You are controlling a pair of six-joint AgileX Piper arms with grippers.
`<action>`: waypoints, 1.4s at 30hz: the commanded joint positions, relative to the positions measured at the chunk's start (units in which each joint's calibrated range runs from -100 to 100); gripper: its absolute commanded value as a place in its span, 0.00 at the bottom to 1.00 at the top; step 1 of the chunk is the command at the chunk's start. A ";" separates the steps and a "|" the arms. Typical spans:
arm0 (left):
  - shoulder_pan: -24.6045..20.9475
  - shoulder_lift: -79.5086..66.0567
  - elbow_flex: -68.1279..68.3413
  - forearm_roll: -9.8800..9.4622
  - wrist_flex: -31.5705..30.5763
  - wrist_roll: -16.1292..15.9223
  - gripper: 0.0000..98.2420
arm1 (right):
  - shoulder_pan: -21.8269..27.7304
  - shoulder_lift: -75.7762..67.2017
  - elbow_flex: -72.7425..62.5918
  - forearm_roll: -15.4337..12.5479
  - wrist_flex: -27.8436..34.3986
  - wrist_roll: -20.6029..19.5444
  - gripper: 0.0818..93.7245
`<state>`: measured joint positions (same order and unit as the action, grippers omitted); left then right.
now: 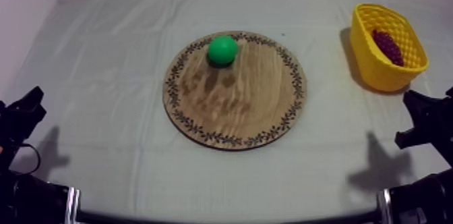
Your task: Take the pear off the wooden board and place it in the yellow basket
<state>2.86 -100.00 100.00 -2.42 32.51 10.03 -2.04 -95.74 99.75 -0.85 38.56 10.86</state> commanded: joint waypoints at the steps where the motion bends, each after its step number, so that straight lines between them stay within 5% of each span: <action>1: 0.00 0.00 0.00 0.00 -0.01 0.01 0.00 | -0.03 -0.02 0.03 0.00 0.07 0.00 0.00; 42: 0.00 0.00 0.00 0.00 -0.01 0.01 0.00 | -0.03 -0.02 0.03 0.00 0.07 0.54 0.00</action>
<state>2.86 -100.00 100.00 -2.42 32.51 10.03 -2.04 -95.74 99.75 -0.85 38.65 11.28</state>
